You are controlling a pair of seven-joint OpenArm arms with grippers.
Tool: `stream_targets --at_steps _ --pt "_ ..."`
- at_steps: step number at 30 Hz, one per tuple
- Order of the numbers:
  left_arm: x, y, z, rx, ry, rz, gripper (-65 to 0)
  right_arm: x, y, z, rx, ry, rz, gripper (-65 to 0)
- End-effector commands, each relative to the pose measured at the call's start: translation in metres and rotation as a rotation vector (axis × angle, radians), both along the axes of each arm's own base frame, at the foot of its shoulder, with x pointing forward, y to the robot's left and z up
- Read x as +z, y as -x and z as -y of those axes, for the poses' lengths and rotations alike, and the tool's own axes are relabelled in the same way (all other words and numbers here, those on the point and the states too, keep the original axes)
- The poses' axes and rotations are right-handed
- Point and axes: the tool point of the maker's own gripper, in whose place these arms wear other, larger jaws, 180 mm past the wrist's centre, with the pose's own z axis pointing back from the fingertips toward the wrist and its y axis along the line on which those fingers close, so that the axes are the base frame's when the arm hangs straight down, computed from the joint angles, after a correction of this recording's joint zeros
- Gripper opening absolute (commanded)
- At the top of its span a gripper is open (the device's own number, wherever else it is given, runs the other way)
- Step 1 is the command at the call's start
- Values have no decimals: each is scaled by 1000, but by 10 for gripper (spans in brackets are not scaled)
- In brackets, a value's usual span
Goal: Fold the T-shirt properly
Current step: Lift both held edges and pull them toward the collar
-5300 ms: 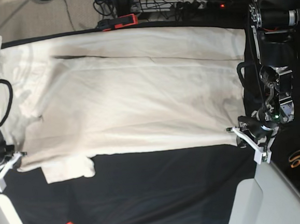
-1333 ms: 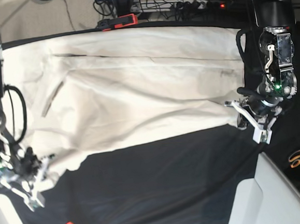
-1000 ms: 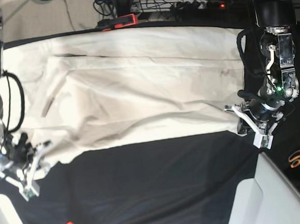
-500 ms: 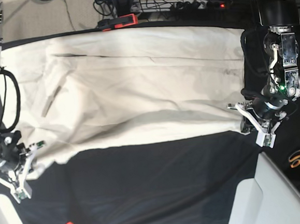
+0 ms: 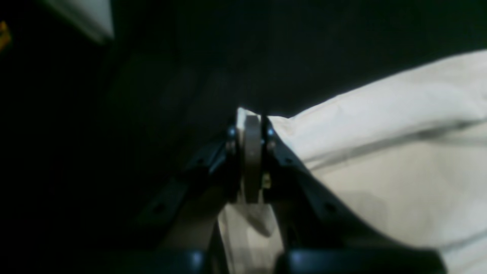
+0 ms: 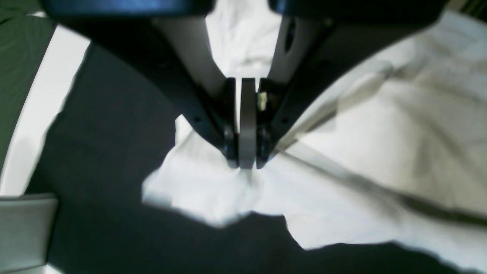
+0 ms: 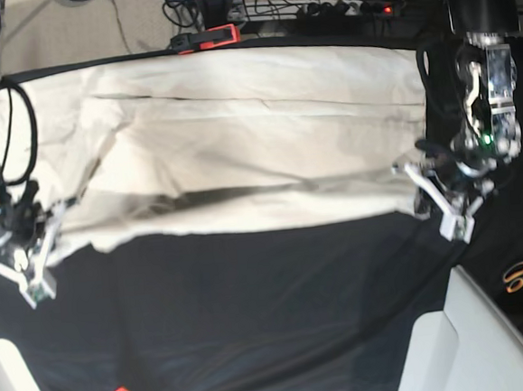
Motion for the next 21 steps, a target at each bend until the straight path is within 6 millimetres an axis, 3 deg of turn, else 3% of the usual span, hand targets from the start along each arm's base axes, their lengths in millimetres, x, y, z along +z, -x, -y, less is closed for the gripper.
stream_targets --at_steps 1,9,15,21 --pt "20 -10 -1 -12 -9 66 -650 17 -8 3 3 11 58 -644" --pt "10 31 6 -60 -34 18 -650 -6 42 0 -32 -2 -42 -644" --pt "-14 66 6 -64 -34 -65 -650 -29 75 -3 -60 -31 -115 -644" --pt "-18 79 -9 -74 -76 -100 -650 -41 94 -8 -62 -49 -154 -644"
